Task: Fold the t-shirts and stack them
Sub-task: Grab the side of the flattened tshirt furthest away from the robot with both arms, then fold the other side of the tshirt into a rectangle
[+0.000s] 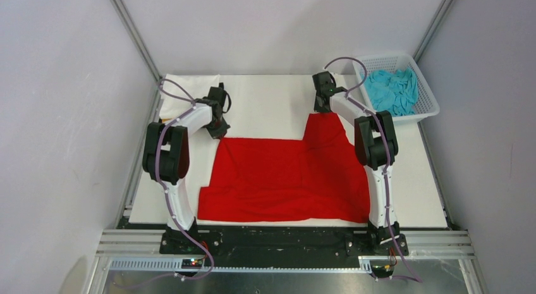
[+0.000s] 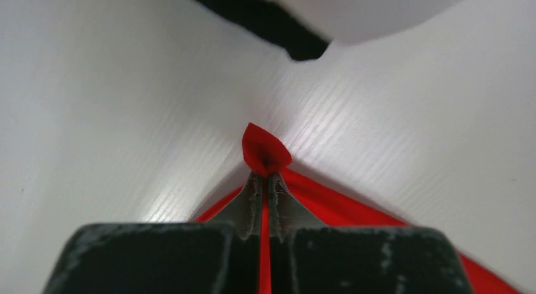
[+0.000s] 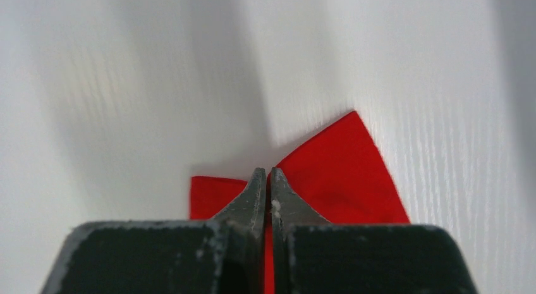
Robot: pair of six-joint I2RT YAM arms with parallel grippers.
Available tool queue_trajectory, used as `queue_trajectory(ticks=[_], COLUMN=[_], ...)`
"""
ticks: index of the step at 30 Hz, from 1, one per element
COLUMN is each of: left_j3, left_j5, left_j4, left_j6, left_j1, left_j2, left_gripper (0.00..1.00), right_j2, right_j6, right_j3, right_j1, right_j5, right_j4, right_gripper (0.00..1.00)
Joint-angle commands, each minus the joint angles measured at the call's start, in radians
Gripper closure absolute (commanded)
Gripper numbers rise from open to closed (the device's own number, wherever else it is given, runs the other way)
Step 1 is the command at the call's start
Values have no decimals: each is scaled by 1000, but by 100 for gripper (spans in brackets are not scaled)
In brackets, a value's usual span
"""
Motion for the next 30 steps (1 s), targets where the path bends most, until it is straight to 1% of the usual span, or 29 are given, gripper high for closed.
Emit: queue_trajectory(ticks=[1,6,10,13,16,19,24,27,30], left_j3=[106,145,96,40,-4,-50,-111,-156,-191], left_j5=[-38,-32,-37,-52,-52,-66,-99,-110,-118], left_j4=[-5,-16,-17,-16,-15,-15,-14,-11,-4], left_j6=[35,44,44,46,40,32,17,4,1], left_j1=[14,16,13,-3,-12,-28,-59,-71,-82], left_j2=[27,26,-18,-47,-83,-114,-182,-222,-254], left_gripper=[100,100,100,100,100,100,99,99,98], right_j2=[-34,-86,-189,-265,-376,-476,-608,-706,-806], right_j6=[-101,-114,-103,-84,-66,-42,-8,18,38], right_j3=[86,59,-66,-169,-301,-382,-525,-582,-647], right_j1=[-10,-8,6,23,53,79,157,213,252], right_j5=[42,37,47,50,56,84,146,215,241], right_j4=[95,80,110,98,103,56,-5,-55,-91], right_gripper=[100,100,100,100,100,100,100,100,100])
